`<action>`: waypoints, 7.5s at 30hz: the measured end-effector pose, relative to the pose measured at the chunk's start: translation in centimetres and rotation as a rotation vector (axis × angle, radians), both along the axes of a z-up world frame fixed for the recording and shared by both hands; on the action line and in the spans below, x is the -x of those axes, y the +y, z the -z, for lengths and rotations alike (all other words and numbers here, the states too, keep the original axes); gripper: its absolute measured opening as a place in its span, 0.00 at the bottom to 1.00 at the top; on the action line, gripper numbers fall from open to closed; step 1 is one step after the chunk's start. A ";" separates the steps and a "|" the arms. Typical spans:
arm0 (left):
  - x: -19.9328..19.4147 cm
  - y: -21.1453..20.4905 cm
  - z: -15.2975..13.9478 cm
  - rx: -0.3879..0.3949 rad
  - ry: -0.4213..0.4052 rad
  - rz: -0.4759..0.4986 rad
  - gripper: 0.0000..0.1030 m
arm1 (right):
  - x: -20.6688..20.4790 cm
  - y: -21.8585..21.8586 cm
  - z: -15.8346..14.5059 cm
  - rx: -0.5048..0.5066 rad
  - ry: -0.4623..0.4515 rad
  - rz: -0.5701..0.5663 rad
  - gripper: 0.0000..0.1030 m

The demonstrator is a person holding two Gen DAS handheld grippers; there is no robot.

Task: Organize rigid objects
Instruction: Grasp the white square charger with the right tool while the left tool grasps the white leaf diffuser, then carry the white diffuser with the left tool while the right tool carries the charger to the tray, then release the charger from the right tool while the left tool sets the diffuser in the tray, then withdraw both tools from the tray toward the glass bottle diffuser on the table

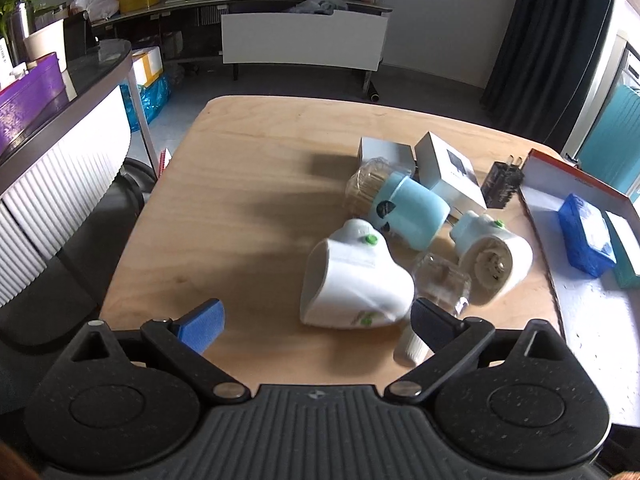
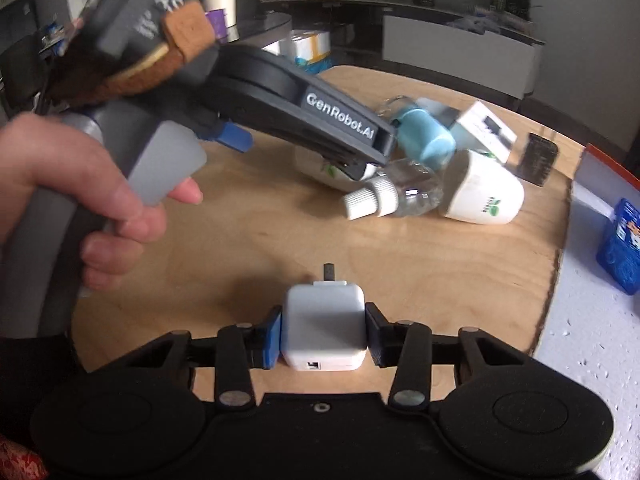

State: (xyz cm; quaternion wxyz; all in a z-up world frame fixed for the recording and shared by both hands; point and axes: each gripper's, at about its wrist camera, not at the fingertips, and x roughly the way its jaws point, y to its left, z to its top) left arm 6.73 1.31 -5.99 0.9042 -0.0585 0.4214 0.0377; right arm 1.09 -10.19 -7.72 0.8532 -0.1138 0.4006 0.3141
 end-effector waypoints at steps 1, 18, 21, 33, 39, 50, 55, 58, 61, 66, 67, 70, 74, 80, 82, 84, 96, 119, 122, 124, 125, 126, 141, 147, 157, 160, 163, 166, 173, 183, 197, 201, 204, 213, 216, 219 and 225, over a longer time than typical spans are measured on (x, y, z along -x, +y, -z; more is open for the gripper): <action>-0.4 0.0 0.3 0.000 0.004 0.004 1.00 | -0.1 -0.2 0.0 -0.001 -0.004 0.007 0.50; -2.6 0.6 2.3 -0.096 -0.031 0.034 0.94 | -1.6 -1.7 0.1 -0.002 -0.026 0.089 0.50; -2.4 0.2 2.0 -0.103 -0.073 0.084 0.66 | -1.5 -1.7 0.1 -0.004 -0.028 0.098 0.50; 0.5 0.2 -0.2 -0.028 -0.121 0.077 0.65 | -1.3 -2.8 -1.4 -0.045 -0.080 0.147 0.50; 2.7 -0.2 -2.5 0.012 -0.166 0.042 0.65 | -1.3 -4.1 -3.1 -0.077 -0.128 0.192 0.50; 4.2 -2.1 -3.7 0.048 -0.175 0.050 0.65 | -1.6 -7.2 -5.0 -0.116 -0.167 0.293 0.50; 4.4 -3.2 -3.8 0.054 -0.178 0.076 0.65 | -1.4 -8.6 -5.4 -0.117 -0.176 0.329 0.50; 4.4 -3.8 -3.8 0.060 -0.177 0.089 0.65 | -1.3 -9.3 -5.5 -0.120 -0.177 0.349 0.50; 4.5 -4.4 -3.8 0.063 -0.174 0.102 0.65 | -1.3 -10.0 -5.6 -0.122 -0.180 0.366 0.50; 4.8 -5.5 -4.0 0.067 -0.174 0.126 0.65 | -1.0 -10.9 -5.8 -0.124 -0.188 0.388 0.50; 4.8 -5.8 -4.0 0.070 -0.172 0.133 0.65 | -0.9 -11.1 -5.8 -0.125 -0.189 0.393 0.50; 4.8 -6.7 -4.1 0.071 -0.173 0.156 0.65 | -0.8 -11.8 -6.0 -0.126 -0.190 0.411 0.50; 4.7 -8.0 -4.2 0.072 -0.175 0.184 0.65 | -0.6 -12.9 -6.3 -0.123 -0.200 0.438 0.50; 4.3 -9.8 -4.3 0.076 -0.171 0.219 0.65 | -0.3 -15.1 -6.5 -0.126 -0.205 0.489 0.50; 4.2 -10.6 -4.3 0.072 -0.172 0.235 0.65 | -0.3 -15.8 -6.6 -0.125 -0.209 0.508 0.50; 4.0 -11.3 -4.3 0.074 -0.172 0.248 0.65 | -0.2 -16.5 -6.7 -0.125 -0.212 0.527 0.50; 2.2 -15.9 -3.5 0.081 -0.142 0.322 0.65 | -0.5 -21.1 -6.8 -0.124 -0.227 0.635 0.50; -2.8 -21.3 -4.5 0.073 -0.164 0.369 0.65 | -5.6 -25.5 -7.7 -0.165 -0.211 0.677 0.50; -3.4 -21.8 -4.6 0.068 -0.170 0.371 0.65 | -6.6 -25.6 -8.0 -0.162 -0.213 0.675 0.50; -3.9 -22.0 -4.7 0.065 -0.171 0.374 0.65 | -7.4 -25.8 -8.1 -0.162 -0.212 0.677 0.50; -4.1 -22.1 -4.7 0.064 -0.172 0.374 0.65 | -7.7 -25.9 -8.1 -0.163 -0.210 0.679 0.50; -4.3 -22.2 -4.8 0.065 -0.173 0.373 0.65 | -8.1 -26.1 -8.1 -0.164 -0.208 0.680 0.50; -7.1 -22.8 -4.1 0.076 -0.148 0.375 0.65 | -13.0 -26.3 -7.4 -0.152 -0.151 0.674 0.50; -8.1 -22.8 -3.5 0.083 -0.130 0.375 0.65 | -15.2 -26.1 -7.1 -0.149 -0.127 0.667 0.50; -9.2 -23.4 -2.7 0.106 -0.101 0.388 0.65 | -14.4 -27.5 -8.1 -0.195 -0.212 0.720 0.55; -9.6 -24.1 -2.5 0.115 -0.096 0.394 0.65 | -13.3 -28.4 -9.1 -0.212 -0.241 0.730 0.60; -10.0 -24.6 -2.5 0.141 -0.087 0.413 0.65 | -12.4 -28.7 -9.6 -0.204 -0.257 0.734 0.61; -9.9 -24.6 -2.8 0.157 -0.086 0.415 0.75 | -11.6 -28.5 -9.9 -0.203 -0.267 0.736 0.62; -8.6 -22.6 -4.2 0.138 -0.102 0.373 0.76 | -10.1 -27.2 -10.3 -0.207 -0.267 0.727 0.72; -5.7 -19.3 -6.1 0.058 -0.099 0.295 0.84 | -7.3 -25.2 -10.6 -0.207 -0.263 0.711 0.83; -2.6 -15.0 -6.8 0.004 -0.107 0.228 0.89 | -5.4 -20.8 -10.6 -0.198 -0.240 0.643 0.85; -2.1 -13.6 -6.7 0.005 -0.103 0.206 0.89 | -5.3 -19.3 -10.6 -0.193 -0.233 0.619 0.85; -1.7 -12.5 -6.6 0.001 -0.101 0.190 0.89 | -5.2 -18.4 -10.4 -0.194 -0.226 0.600 0.85; -0.8 -9.6 -6.2 -0.007 -0.084 0.142 0.89 | -5.3 -15.7 -9.7 -0.187 -0.202 0.546 0.85; -0.6 -8.9 -6.0 -0.005 -0.080 0.130 0.89 | -5.4 -14.8 -9.6 -0.184 -0.196 0.530 0.86; -0.4 -8.3 -6.0 -0.001 -0.079 0.122 0.89 | -5.5 -14.0 -9.4 -0.181 -0.189 0.514 0.86; -0.1 -7.2 -5.8 0.004 -0.079 0.110 0.89 | -5.6 -12.8 -9.1 -0.178 -0.179 0.486 0.86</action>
